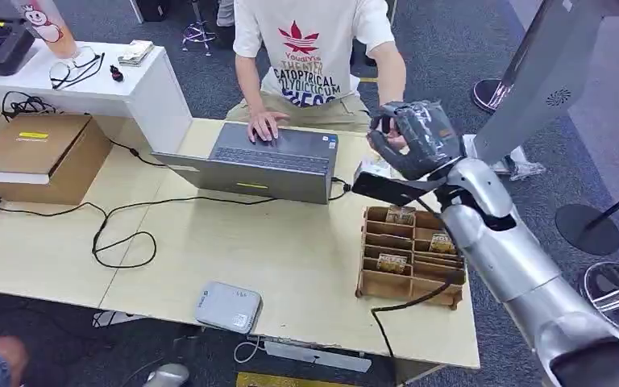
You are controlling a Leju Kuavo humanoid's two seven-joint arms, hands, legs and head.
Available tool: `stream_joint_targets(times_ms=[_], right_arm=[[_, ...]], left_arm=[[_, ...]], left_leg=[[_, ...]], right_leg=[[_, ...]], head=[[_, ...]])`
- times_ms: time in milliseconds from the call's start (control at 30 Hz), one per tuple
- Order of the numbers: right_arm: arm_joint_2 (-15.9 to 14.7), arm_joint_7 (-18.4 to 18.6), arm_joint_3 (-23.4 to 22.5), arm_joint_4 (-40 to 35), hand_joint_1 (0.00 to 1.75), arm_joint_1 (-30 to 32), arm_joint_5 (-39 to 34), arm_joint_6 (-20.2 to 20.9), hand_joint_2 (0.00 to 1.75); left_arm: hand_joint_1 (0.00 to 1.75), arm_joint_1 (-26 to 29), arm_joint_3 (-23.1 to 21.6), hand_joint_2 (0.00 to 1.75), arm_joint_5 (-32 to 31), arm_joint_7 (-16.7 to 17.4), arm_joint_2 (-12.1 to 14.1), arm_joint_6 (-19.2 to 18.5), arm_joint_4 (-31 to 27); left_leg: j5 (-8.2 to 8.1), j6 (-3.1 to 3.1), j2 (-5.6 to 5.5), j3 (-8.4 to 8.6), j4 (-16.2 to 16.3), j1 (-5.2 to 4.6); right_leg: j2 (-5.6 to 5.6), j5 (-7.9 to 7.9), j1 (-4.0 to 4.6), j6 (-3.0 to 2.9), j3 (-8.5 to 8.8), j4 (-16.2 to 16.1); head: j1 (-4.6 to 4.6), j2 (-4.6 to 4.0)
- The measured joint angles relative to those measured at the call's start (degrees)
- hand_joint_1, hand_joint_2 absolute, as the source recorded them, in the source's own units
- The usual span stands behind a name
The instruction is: Pass the card to the sensor for recognition and then transmit it.
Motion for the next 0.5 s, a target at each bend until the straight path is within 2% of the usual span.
stream_joint_targets(times_ms=[100,200,233,267,500], right_arm=[[2.96,0.11,1.02,1.07,1.75,-0.02,0.70,-0.74,1.75],[4.56,0.09,1.57,1.74,1.75,-0.04,0.87,-0.76,1.75],[4.93,0.04,1.70,1.92,1.20,-0.05,1.02,-0.76,1.75],[5.31,-0.17,1.88,2.10,0.00,-0.04,1.22,-0.76,1.75],[9.31,-0.89,3.98,6.23,0.00,1.64,3.71,-1.26,1.75]], left_arm=[[0.00,-0.04,-0.17,0.00,0.02,0.02,-0.13,0.02,0.00],[0.00,-0.05,-0.52,0.00,0.02,0.04,-0.17,0.02,0.00],[0.00,-0.05,-0.57,0.00,0.02,0.04,-0.17,0.02,0.00],[0.00,-0.06,-0.57,0.00,0.04,0.11,-0.17,0.02,0.00],[0.00,-0.22,-0.59,0.00,0.57,0.04,-0.28,0.35,0.00]], left_leg=[[0.00,0.00,-0.03,-0.02,0.00,0.00],[0.00,0.00,-0.03,-0.04,0.00,-0.01],[-0.01,0.00,-0.03,-0.04,0.00,-0.01],[-0.01,0.00,-0.03,-0.06,0.00,-0.01],[0.00,-0.01,-0.08,-0.02,0.01,-0.01]], right_leg=[[-0.02,-0.01,0.00,-0.01,-0.01,0.01],[-0.03,-0.01,-0.01,0.00,-0.01,0.00],[-0.02,-0.01,-0.01,0.00,-0.01,0.00],[-0.03,-0.01,-0.01,0.00,-0.01,0.00],[-0.09,-0.01,-0.01,0.00,-0.01,-0.01]], head=[[-0.02,0.00],[0.00,0.00],[0.00,0.00],[0.02,0.00],[0.00,0.00]])
